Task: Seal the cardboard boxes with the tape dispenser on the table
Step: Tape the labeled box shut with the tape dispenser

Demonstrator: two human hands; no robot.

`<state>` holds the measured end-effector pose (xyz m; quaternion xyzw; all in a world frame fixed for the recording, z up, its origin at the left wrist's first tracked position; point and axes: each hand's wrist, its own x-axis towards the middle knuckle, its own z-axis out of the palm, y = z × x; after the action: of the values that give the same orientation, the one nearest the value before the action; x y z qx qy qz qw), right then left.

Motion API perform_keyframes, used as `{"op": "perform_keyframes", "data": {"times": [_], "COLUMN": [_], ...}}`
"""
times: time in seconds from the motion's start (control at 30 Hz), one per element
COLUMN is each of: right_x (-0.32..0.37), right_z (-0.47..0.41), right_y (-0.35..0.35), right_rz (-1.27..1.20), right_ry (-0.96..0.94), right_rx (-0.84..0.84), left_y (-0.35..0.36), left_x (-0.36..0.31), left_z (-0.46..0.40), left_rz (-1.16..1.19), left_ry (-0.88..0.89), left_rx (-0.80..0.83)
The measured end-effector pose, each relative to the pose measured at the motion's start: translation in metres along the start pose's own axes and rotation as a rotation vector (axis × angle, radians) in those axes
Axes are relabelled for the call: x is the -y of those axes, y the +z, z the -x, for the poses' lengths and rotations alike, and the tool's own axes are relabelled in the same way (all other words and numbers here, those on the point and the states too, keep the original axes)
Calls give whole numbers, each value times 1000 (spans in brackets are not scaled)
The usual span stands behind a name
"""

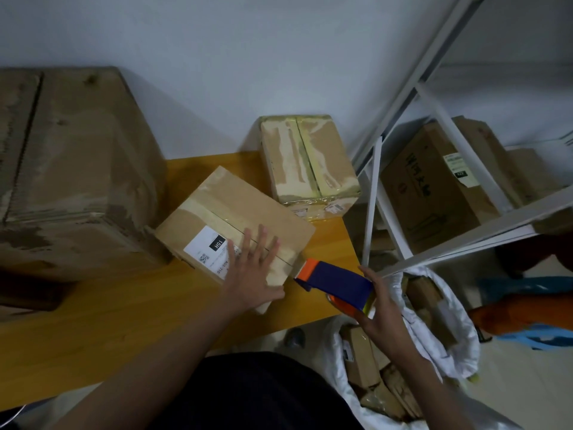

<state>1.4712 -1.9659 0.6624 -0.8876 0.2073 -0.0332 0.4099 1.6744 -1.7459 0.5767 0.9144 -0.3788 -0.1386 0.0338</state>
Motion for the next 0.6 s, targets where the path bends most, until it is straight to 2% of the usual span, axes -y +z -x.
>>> {"op": "perform_keyframes", "data": {"times": [0.13,0.23,0.37,0.6], "right_x": [-3,0,2,8], "right_z": [-8,-18,-29,-22], "right_y": [-2,-1,3,-16], "right_rz": [235,366,346,150], "right_ry": [-199,-248,-264,-249], "right_rx": [83,155,194,127], "left_y": [5,9,10,9], "left_x": [-6,-4,-2,-1], "left_z": [2,2,2,0], "left_rz": [24,7,-16,5], "left_ry": [49,49,50,49], "left_rx": [-44,-49,-35,-15]}}
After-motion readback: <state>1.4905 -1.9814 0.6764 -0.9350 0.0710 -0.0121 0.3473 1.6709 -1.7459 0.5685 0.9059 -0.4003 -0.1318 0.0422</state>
